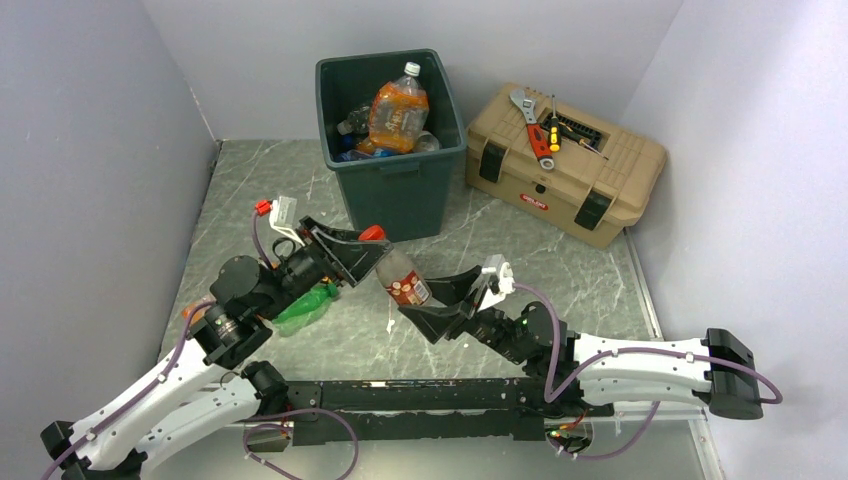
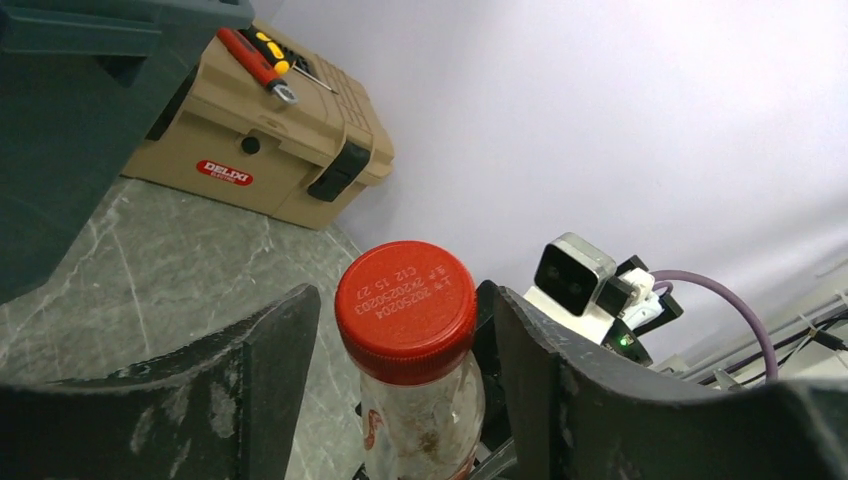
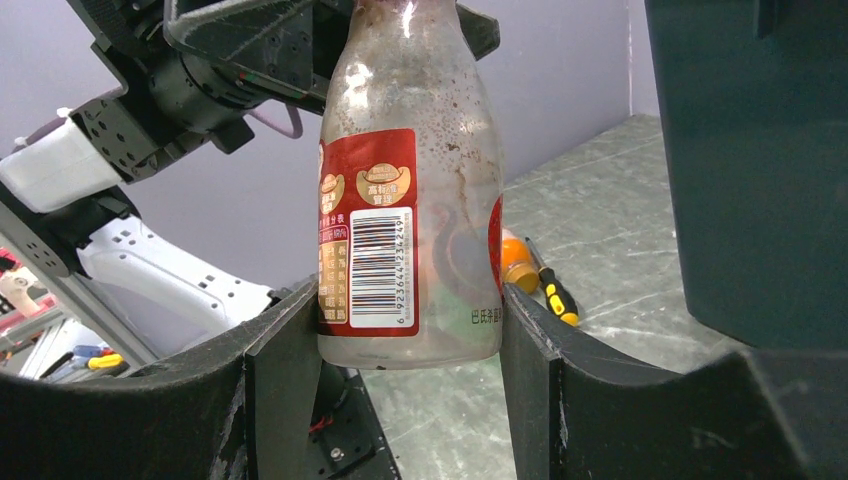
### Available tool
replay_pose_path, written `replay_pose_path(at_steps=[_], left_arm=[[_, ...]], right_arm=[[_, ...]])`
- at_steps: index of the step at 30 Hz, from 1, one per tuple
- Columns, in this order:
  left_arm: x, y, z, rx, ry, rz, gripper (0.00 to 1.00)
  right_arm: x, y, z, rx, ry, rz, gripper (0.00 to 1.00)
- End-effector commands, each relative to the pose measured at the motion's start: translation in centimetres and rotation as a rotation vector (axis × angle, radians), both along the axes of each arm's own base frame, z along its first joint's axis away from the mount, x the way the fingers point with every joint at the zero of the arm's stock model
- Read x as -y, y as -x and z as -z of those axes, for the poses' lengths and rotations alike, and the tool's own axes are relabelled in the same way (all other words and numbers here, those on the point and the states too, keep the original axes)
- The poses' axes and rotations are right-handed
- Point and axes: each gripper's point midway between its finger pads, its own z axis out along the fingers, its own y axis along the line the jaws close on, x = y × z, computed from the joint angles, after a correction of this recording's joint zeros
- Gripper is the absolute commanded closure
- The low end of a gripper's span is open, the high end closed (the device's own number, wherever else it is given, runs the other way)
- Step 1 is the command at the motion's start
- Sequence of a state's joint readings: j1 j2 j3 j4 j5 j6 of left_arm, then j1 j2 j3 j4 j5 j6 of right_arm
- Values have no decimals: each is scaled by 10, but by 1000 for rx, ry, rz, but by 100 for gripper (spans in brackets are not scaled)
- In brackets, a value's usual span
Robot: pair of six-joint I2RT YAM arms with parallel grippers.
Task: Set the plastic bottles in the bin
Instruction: Pick up the plastic bottle from the corner of the board.
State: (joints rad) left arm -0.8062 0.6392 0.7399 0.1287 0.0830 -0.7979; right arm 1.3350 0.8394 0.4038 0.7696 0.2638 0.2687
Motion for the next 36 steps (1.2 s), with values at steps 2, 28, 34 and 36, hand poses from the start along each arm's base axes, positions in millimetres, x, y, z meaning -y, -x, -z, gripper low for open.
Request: replay_pose_path(at_steps=[2,28,34,36], left_arm=[[2,5,-22,49,59,30,27],[-15,6,-45,257,-211,-44,100],[-33,-18,-76,464,-442,-201,100],[-37,-22,-107,556,-457,-245,100]], right_arm=[[5,1,-10,32,-38,7,100],[3,17,-6,-71,183,-88,0],[20,6,5,-115,218,-4,0],[27,4,5,-120,207,15,0]])
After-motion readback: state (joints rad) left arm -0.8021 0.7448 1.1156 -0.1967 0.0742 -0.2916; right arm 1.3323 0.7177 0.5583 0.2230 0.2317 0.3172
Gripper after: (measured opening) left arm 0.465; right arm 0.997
